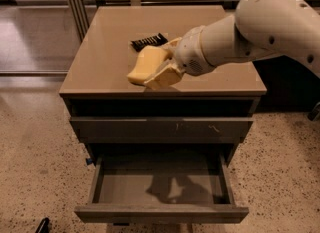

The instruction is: Place sponge into middle drawer

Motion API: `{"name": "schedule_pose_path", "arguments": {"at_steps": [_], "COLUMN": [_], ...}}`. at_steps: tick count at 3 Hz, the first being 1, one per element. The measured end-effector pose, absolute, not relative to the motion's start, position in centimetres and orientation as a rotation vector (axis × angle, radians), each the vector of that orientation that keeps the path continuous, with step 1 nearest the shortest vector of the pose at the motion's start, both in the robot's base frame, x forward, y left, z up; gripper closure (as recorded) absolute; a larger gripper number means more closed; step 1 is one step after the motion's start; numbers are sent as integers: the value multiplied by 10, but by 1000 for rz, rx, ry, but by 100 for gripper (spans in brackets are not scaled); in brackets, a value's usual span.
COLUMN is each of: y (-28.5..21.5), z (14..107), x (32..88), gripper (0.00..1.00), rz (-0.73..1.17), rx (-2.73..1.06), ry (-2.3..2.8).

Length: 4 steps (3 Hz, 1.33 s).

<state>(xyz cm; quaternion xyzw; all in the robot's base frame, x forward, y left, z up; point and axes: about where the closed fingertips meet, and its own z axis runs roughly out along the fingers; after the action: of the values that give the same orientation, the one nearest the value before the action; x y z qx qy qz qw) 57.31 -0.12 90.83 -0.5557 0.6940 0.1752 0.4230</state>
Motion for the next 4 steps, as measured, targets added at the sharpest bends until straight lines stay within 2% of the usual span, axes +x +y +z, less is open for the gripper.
{"name": "schedule_pose_path", "arguments": {"at_steps": [2, 4], "y": [5, -14], "z": [910, 838], "x": [570, 516], "gripper": [100, 100], "rz": [424, 371], "rx": [-1382, -1076], "ry": [1737, 1881]}}
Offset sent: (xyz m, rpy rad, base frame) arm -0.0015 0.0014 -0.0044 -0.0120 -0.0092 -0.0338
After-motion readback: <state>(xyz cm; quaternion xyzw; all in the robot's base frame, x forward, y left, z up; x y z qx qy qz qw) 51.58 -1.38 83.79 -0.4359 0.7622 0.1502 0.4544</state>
